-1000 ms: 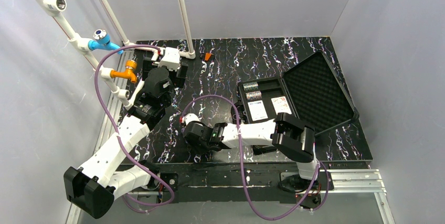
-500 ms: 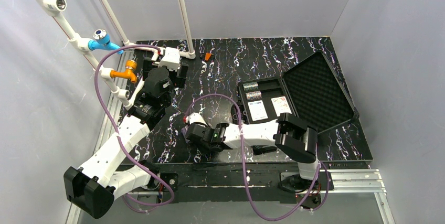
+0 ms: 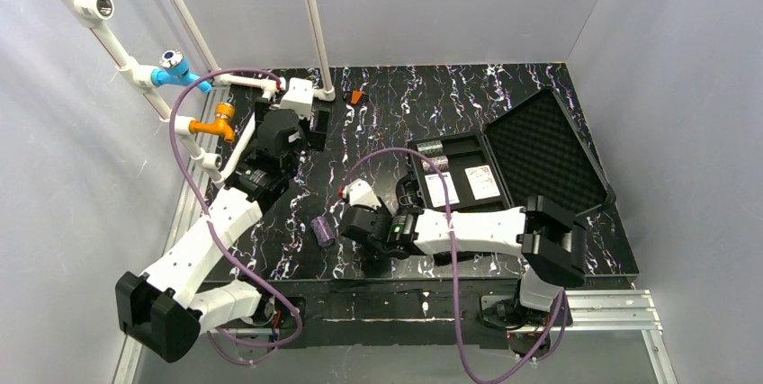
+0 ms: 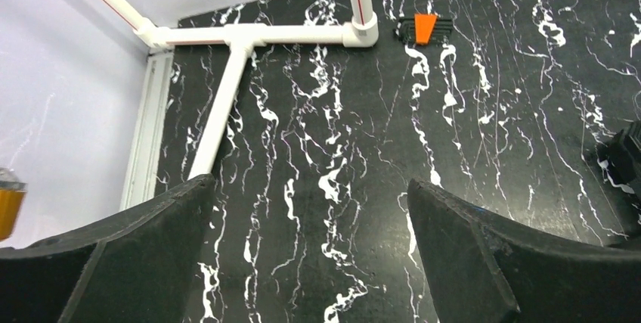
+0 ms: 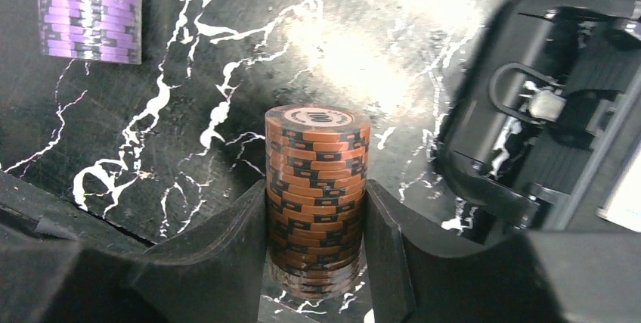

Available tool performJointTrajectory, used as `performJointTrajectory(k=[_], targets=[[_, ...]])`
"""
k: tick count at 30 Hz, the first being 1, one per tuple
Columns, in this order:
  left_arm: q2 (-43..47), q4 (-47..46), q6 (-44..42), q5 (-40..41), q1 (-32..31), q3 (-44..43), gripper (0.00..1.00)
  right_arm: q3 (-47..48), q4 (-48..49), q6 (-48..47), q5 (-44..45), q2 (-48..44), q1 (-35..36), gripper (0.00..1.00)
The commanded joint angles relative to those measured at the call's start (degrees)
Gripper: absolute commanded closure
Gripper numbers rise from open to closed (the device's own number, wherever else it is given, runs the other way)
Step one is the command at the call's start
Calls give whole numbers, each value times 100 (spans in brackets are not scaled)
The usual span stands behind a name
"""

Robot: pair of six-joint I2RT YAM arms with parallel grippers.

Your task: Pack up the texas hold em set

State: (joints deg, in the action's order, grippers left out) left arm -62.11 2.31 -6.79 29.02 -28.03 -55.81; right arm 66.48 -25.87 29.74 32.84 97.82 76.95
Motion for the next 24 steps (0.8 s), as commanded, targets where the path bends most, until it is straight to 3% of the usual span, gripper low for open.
performJointTrajectory(k=[1,13,24], targets=[[-190,751,608,-126,-53,-509,1,-192,35,100,689,-676,-151,99],[-23,2658,2080,-1099,-72,-548,8,-913,368,-43,542,-1784,-1116,99],[42,3828,3606,-1885,-79,-104,16,-1038,392,-254,806,-2482,-1473,99]])
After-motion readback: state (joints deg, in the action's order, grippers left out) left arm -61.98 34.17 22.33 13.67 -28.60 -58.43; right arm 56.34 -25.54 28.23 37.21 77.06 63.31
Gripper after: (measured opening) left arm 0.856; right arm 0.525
